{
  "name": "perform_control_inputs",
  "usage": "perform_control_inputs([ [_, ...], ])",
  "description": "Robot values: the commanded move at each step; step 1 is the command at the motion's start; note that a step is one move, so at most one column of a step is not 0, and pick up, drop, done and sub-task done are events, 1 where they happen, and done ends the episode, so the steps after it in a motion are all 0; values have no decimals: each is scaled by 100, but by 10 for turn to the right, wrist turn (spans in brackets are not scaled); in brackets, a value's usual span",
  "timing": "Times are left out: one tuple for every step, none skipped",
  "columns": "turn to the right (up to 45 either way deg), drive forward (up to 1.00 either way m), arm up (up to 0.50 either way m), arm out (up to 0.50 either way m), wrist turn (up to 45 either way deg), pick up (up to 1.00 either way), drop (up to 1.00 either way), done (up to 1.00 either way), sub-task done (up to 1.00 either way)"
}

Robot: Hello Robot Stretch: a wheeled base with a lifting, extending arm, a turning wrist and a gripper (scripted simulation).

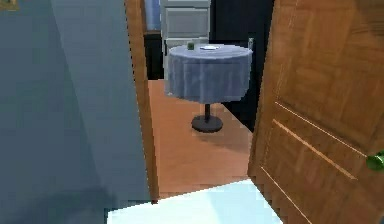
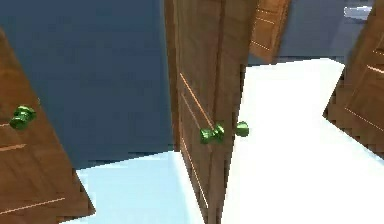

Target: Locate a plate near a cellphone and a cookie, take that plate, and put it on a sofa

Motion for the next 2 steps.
perform_control_inputs([
  [0, 90, 0, 0, 0, 0, 0, 0, 0],
  [-270, 0, 0, 0, 0, 0, 0, 0, 0],
])
